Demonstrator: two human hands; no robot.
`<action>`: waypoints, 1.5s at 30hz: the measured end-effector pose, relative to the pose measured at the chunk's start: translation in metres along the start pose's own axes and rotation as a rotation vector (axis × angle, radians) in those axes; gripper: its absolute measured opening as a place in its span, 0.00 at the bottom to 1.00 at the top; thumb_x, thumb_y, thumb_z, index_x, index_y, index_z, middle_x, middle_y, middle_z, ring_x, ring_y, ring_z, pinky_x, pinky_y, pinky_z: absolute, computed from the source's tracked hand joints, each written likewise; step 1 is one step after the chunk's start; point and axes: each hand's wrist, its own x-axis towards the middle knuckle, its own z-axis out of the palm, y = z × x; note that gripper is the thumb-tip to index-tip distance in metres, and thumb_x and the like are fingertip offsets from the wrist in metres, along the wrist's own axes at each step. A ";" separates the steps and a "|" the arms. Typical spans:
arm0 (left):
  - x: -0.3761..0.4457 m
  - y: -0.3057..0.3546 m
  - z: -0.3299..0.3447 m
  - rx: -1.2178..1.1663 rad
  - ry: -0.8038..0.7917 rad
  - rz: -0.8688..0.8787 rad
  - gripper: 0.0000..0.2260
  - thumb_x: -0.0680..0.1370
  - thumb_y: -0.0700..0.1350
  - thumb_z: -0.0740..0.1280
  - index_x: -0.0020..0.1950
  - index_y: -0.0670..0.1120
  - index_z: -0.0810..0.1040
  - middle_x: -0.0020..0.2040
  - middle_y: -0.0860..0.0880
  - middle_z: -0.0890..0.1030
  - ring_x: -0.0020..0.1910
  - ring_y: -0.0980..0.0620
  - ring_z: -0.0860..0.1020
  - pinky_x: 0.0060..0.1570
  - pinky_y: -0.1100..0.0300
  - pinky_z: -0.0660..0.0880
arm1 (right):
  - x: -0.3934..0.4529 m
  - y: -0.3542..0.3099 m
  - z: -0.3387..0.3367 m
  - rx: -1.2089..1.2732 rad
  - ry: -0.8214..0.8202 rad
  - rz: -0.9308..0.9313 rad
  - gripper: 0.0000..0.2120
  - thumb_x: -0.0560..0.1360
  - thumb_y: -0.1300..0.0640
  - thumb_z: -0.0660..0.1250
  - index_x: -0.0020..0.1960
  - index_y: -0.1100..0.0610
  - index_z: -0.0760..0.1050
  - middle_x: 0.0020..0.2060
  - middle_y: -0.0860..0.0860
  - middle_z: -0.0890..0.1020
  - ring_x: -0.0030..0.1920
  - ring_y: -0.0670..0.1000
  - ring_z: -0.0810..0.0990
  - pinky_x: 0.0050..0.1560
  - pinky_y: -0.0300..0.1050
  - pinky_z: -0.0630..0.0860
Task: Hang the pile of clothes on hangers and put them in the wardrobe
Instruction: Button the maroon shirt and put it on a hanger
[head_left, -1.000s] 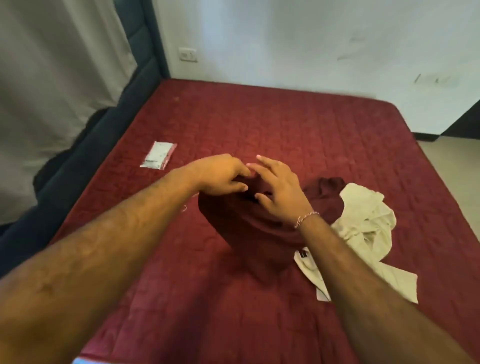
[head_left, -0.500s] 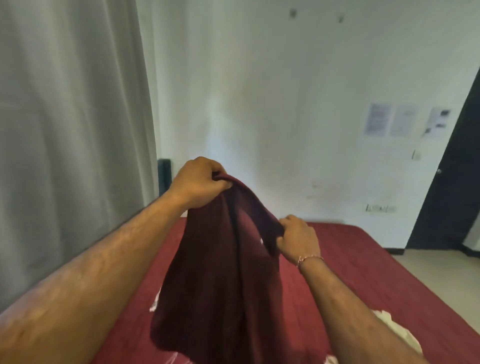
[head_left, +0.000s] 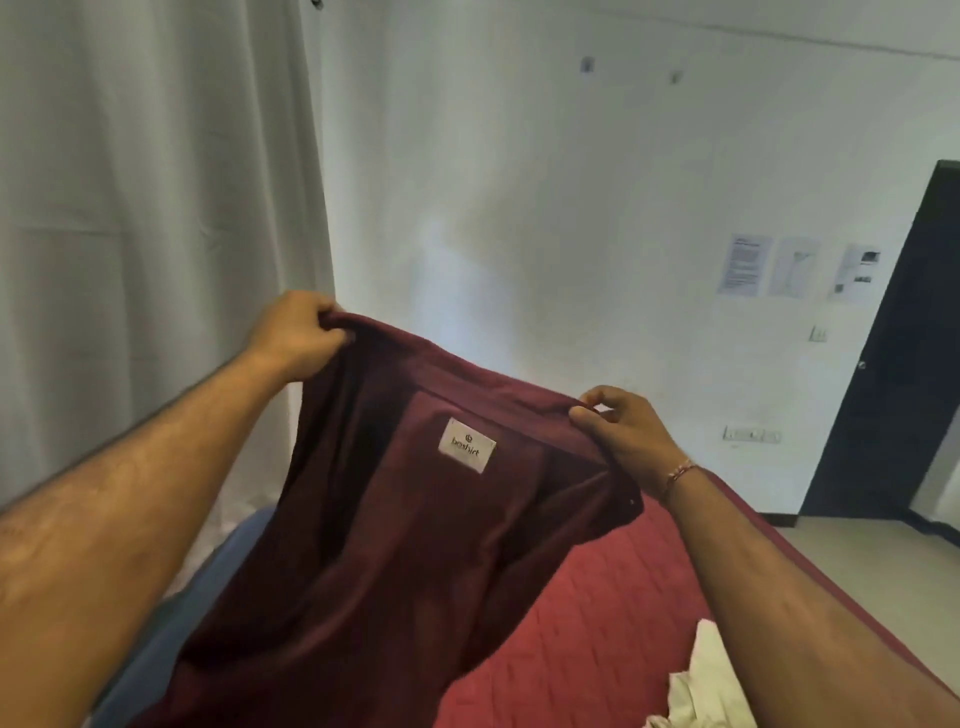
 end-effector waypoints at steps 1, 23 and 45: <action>-0.005 -0.008 0.001 -0.111 0.021 -0.072 0.05 0.77 0.42 0.74 0.52 0.45 0.86 0.46 0.45 0.86 0.47 0.42 0.84 0.53 0.47 0.81 | -0.002 -0.003 -0.001 -0.069 -0.079 -0.028 0.05 0.74 0.56 0.78 0.46 0.55 0.82 0.37 0.51 0.85 0.37 0.49 0.81 0.40 0.43 0.79; -0.103 0.030 0.023 -0.038 -0.713 -0.217 0.04 0.80 0.42 0.73 0.49 0.42 0.86 0.48 0.44 0.88 0.48 0.45 0.86 0.47 0.58 0.80 | -0.049 0.072 -0.063 0.187 -0.549 0.238 0.06 0.81 0.63 0.68 0.48 0.66 0.80 0.39 0.56 0.81 0.40 0.50 0.79 0.46 0.41 0.77; -0.133 -0.034 0.074 -0.735 -1.103 -0.180 0.05 0.81 0.38 0.68 0.49 0.36 0.82 0.45 0.39 0.81 0.43 0.46 0.79 0.46 0.56 0.77 | -0.087 0.062 0.047 0.416 -0.743 0.495 0.09 0.78 0.67 0.68 0.58 0.63 0.77 0.46 0.61 0.81 0.41 0.53 0.81 0.43 0.42 0.80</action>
